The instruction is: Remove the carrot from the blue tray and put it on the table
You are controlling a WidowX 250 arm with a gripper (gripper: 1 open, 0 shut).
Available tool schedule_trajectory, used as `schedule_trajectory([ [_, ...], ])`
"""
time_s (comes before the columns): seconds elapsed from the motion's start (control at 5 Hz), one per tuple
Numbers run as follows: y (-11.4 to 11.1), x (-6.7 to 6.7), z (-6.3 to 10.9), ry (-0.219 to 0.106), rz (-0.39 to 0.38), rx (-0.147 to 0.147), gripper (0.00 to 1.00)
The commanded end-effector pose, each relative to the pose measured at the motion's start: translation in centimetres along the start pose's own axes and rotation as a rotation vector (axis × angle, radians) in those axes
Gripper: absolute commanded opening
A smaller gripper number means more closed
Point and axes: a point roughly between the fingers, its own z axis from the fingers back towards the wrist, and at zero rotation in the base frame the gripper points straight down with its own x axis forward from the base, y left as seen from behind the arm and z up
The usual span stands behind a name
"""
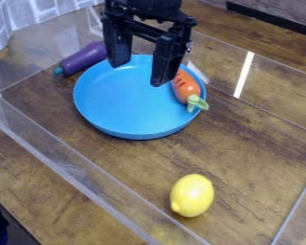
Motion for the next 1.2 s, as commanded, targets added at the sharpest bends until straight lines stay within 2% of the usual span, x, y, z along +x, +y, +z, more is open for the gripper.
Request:
schedule_trajectory([
  [0.0, -0.7, 0.4, -1.9, 0.004, -0.048, 0.001, 1.00],
  [0.2, -2.1, 0.5, -3.3, -0.010, -0.108, -0.006, 1.00],
  [0.6, -1.3, 3.0, -2.6, -0.057, -0.085, -0.004, 1.00],
  [0.8, -1.4, 4.7, -2.8, -0.077, -0.077, -0.008, 1.00],
  [1.0, -1.6, 6.2, -3.0, -0.086, -0.068, -0.011, 1.00],
])
